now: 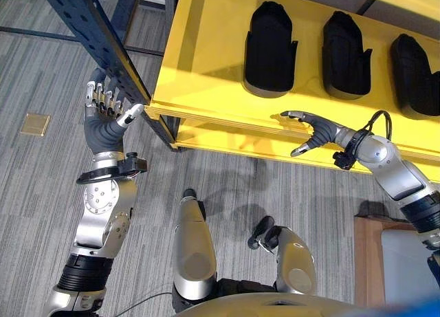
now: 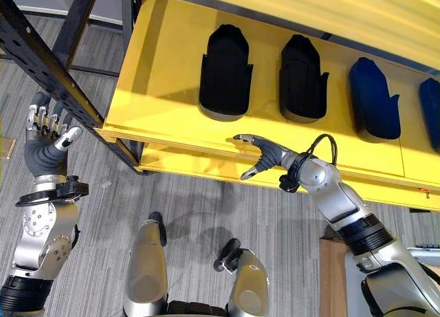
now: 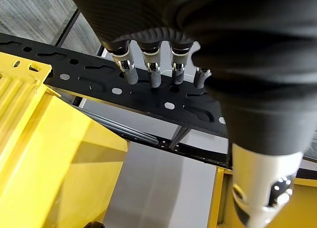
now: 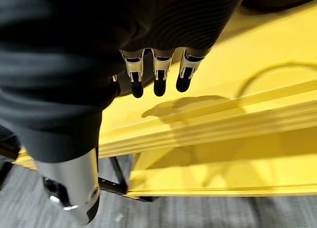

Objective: Move parts from the plastic box to the shelf.

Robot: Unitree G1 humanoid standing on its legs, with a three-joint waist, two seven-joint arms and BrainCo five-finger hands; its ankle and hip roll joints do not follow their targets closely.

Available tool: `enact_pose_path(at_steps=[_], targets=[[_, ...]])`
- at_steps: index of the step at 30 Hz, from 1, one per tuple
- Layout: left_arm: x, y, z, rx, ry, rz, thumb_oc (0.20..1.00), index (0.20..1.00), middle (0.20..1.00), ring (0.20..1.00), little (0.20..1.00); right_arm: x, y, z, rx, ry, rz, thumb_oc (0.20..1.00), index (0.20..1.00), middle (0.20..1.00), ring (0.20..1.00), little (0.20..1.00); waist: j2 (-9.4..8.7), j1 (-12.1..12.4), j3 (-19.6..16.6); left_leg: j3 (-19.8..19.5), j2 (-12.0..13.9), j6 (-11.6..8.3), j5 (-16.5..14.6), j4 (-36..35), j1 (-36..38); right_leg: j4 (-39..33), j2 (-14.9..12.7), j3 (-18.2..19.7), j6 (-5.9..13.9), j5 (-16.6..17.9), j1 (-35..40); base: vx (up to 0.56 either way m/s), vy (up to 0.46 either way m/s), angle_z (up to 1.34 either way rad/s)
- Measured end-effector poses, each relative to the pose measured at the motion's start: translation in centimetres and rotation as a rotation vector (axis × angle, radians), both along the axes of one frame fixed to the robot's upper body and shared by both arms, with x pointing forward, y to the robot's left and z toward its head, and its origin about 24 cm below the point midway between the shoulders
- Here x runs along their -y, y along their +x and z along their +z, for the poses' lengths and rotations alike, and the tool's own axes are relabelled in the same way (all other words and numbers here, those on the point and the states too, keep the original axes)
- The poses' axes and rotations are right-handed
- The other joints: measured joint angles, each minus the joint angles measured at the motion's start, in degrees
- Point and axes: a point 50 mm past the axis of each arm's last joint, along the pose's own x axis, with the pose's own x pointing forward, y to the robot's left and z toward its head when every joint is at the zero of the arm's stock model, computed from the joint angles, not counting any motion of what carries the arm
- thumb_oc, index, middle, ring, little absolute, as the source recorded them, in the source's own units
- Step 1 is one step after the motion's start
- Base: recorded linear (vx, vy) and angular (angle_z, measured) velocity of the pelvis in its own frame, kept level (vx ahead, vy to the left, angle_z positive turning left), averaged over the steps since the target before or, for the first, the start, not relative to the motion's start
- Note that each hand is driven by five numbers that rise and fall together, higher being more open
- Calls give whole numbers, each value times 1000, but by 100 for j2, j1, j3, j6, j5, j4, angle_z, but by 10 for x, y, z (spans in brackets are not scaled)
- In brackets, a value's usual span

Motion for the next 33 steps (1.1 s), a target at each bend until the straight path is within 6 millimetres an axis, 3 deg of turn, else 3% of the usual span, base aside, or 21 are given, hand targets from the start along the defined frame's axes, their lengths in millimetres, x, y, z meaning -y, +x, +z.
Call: enact_pose_path(at_steps=[8,14,16,19,23,33], targets=[[1,2,-2,-25,-27,-11,1000,1000,1000,1000,1000,-9,13,8,5,-7,9,1000,1000,1000,1000,1000,97,23,42,46,-68,-17,-59,109,43,261,-150,71,16,-124,-64,43,24,-1],[6,5,-2,-38,-28,-31,1000,1000,1000,1000,1000,-21,18,-3,-6,-43,1,1000,1000,1000,1000,1000,143,82,44,57,-93,-1,-70,128,52,301,-189,76,20,-137,-69,18,26,0],[9,7,-3,-45,-35,-43,1000,1000,1000,1000,1000,-22,20,1,28,-60,-6,1000,1000,1000,1000,1000,172,91,41,54,-120,14,-100,184,51,373,-237,91,29,-166,-78,32,39,1],[10,10,-6,-72,-46,-38,1000,1000,1000,1000,1000,-37,26,11,89,-140,26,1000,1000,1000,1000,1000,222,93,41,89,-168,55,-149,249,42,489,-327,159,41,-213,-140,19,52,-1],[15,11,-9,-83,-49,-56,1000,1000,1000,1000,1000,-61,21,6,114,-224,113,1000,1000,1000,1000,1000,284,137,58,102,-190,46,-143,229,37,489,-353,158,69,-212,-158,-2,8,-1],[20,12,-13,-105,-74,-61,1000,1000,1000,1000,1000,-55,35,9,165,-244,12,1000,1000,1000,1000,1000,300,141,51,101,-194,38,-139,205,80,495,-360,145,68,-232,-123,8,1,0]])
